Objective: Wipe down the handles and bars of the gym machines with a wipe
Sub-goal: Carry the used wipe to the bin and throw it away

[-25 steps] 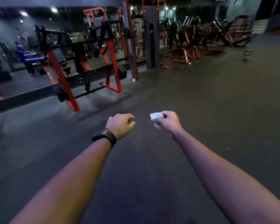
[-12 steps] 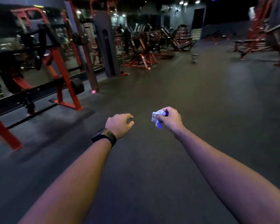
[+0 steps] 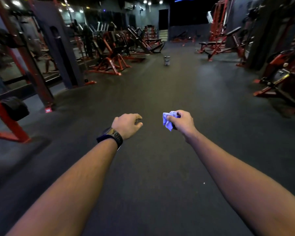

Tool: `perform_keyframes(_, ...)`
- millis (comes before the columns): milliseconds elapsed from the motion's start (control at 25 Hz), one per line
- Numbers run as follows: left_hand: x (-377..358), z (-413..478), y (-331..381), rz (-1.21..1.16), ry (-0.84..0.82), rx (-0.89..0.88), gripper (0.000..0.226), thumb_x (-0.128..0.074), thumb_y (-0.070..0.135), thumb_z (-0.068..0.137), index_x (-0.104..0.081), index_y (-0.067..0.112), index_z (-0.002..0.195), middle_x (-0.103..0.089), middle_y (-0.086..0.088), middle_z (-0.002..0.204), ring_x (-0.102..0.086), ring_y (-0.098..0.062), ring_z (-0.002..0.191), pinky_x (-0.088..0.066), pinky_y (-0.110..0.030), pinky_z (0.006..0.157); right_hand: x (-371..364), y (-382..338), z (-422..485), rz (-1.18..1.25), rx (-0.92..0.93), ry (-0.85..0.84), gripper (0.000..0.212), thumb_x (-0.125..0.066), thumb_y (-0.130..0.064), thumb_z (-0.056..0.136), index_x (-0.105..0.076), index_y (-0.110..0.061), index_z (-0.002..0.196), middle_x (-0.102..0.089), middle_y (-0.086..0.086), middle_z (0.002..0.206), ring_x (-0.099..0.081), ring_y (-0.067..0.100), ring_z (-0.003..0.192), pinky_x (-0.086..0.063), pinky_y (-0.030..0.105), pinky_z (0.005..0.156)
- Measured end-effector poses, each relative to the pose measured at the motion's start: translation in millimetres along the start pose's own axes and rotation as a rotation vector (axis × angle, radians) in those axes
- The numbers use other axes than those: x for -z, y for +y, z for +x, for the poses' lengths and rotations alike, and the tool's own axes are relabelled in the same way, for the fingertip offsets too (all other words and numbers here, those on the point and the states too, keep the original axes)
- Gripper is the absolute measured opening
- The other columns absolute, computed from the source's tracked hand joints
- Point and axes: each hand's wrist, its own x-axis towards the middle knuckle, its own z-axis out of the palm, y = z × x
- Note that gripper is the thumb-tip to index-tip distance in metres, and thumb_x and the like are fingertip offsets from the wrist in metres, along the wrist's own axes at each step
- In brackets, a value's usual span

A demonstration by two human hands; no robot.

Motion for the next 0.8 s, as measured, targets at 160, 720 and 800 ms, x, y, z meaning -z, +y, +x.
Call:
perform_keyframes(160,-0.5,155.0,-22.4,-0.034,-0.012,-0.004,0.036,-0.050,0.040,0.097,-0.057,0.029,0.130,-0.065,0.007,0.123,-0.058,-0.018,0.116,-0.045,-0.038,0.099,-30.0,-5.7,141.9,0.033,0.009,0.008,0.013,-0.070,-0.019,0.076,-0.067,-0.008,0.083,-0.068,0.002,0.075,-0.061,0.014,0.069,-0.057,0.039,0.073)
perform_keyframes(720,-56.5,715.1,-103.7,-0.055,-0.053,-0.100,0.035,-0.050,0.040,0.098,-0.057,0.028,0.130,-0.066,0.007,0.122,-0.059,-0.018,0.114,-0.047,-0.038,0.098,-135.9,24.7,673.6,-0.036,0.015,0.075,0.013,-0.074,-0.021,0.081,-0.067,-0.011,0.087,-0.065,-0.006,0.072,-0.061,0.010,0.068,-0.056,0.032,0.066)
perform_keyframes(800,-64.7,796.9,-102.6,-0.030,-0.058,-0.126,0.036,-0.049,0.040,0.098,-0.056,0.028,0.131,-0.065,0.006,0.123,-0.059,-0.018,0.114,-0.046,-0.039,0.098,-142.8,36.7,755.4,-0.046,0.021,0.080,0.010,-0.074,-0.023,0.080,-0.067,-0.016,0.083,-0.067,-0.004,0.075,-0.063,0.011,0.070,-0.057,0.034,0.067)
